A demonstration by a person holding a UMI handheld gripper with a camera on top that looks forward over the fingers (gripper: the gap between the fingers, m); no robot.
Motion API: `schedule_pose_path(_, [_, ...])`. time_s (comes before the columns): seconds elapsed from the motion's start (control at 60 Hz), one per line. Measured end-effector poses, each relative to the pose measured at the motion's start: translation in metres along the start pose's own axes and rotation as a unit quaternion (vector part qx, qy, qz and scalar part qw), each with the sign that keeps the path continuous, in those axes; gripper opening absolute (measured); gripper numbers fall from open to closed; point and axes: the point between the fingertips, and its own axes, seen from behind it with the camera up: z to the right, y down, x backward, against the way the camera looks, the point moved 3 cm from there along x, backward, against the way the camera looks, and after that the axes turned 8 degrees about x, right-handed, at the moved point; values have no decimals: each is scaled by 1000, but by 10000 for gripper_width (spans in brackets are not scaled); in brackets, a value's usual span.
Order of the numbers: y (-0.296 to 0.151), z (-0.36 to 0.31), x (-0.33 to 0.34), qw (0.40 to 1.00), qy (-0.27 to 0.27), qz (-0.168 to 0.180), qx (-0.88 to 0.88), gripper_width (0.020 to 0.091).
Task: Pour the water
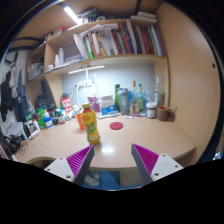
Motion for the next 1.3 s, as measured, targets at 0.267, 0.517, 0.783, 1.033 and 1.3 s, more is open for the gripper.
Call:
schedule_pose_path(0.267, [0, -89, -139, 998, -28, 13, 57, 829])
schedule_pose_path(0.517, [-22, -92, -231, 998, 23, 39, 49, 833])
schedule_pose_path(0.783, [-34, -100, -266, 996, 45, 60, 38, 440])
schedule_pose_path(1.033, [-74, -79, -276, 998, 19, 18, 56, 318])
schedule_pose_path(1.3, [-216, -23, -360, 817, 127, 32, 561, 314])
